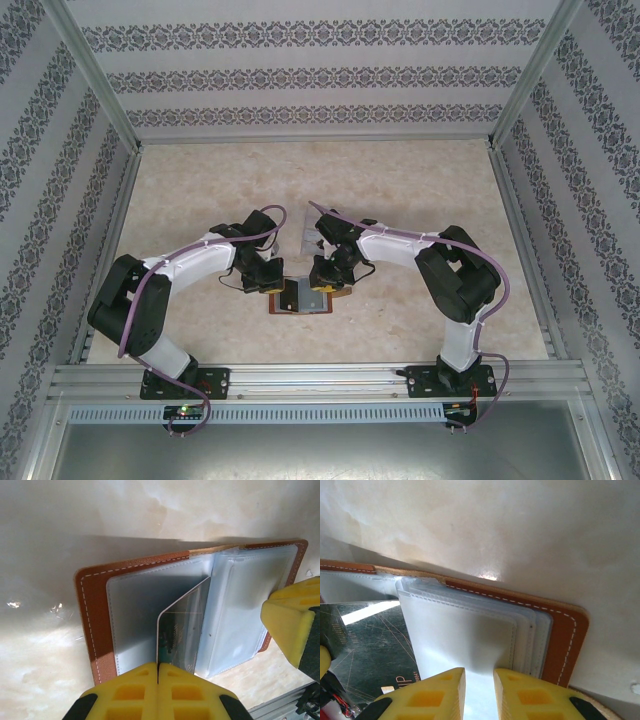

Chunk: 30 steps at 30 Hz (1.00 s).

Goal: Take the credit cards out of the card holder

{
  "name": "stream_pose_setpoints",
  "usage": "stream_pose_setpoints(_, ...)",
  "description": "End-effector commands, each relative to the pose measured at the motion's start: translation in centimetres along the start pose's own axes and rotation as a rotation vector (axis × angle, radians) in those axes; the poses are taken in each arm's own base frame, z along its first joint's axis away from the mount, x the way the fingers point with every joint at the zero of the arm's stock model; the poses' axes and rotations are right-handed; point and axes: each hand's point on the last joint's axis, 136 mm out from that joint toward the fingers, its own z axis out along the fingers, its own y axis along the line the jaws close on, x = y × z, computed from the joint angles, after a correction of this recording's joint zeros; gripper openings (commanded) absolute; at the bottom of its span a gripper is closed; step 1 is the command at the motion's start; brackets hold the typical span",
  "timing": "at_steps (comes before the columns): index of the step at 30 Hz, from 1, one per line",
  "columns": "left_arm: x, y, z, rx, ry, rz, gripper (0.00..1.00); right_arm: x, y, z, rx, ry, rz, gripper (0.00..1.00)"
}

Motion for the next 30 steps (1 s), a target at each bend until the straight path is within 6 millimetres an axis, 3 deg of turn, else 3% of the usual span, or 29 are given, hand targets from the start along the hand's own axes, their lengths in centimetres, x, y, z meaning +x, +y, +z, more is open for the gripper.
stream_pose_setpoints(1, -0.5, -0.1, -0.9, -0.003, -0.022, -0.010, 0.05, 0.9, -2.7, 1.3, 0.076, 0.045, 0.036, 0.25)
stream_pose_setpoints(13, -1.3, -2.5, -0.3, 0.110, -0.006, -0.005, 0.09, 0.8, -2.7, 1.4, 0.073, 0.048, 0.038, 0.25)
stream_pose_setpoints(30, -1.3, -2.6, 0.9, 0.107, 0.034, 0.000, 0.08, 0.6, -2.7, 1.5, 0.071, 0.054, 0.040, 0.24)
